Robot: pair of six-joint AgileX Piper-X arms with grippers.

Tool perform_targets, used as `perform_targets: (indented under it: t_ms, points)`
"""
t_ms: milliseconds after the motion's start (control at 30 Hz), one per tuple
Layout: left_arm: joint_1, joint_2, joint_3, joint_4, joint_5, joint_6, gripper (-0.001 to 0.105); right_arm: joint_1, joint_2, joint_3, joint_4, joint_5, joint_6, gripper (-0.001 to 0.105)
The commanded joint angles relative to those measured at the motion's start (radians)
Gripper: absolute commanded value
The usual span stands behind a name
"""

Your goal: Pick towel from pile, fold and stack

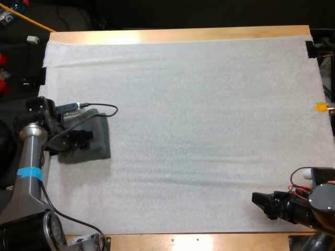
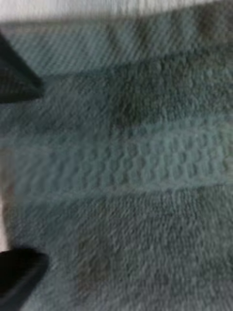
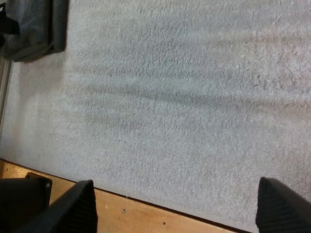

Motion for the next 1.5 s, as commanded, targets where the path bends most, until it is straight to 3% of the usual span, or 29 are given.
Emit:
perform_targets:
  t_ms: [0,300,433,533,633,833,1467]
  points:
    - [-0.010,-0.005,0.010,-0.016,0.023,-0.008,0.063,0.002,-0.004,-0.006,0.003,-0.002,-0.004,0.066]
    - [-0.040,-0.005,0.051,-0.057,-0.108,-0.008,0.063,0.002,-0.004,-0.006,0.003,-0.002,-0.007,0.066]
    - [-0.040,-0.005,0.051,-0.059,-0.104,-0.008,0.063,0.002,-0.004,-0.006,0.003,-0.002,-0.007,0.066]
    - [-0.040,-0.005,0.033,-0.047,-0.044,-0.008,0.063,0.002,-0.004,-0.006,0.003,-0.008,-0.007,0.066]
    - [-0.040,-0.005,-0.012,-0.038,0.005,-0.008,0.063,0.002,-0.004,-0.006,0.003,-0.009,-0.007,0.066]
    - [-0.040,-0.005,-0.102,-0.033,0.016,-0.019,0.063,0.002,-0.004,-0.006,0.003,-0.009,-0.007,0.066]
    - [-0.048,0.207,-0.105,-0.107,0.017,-0.047,0.063,0.002,-0.004,-0.006,0.003,-0.009,-0.002,0.066]
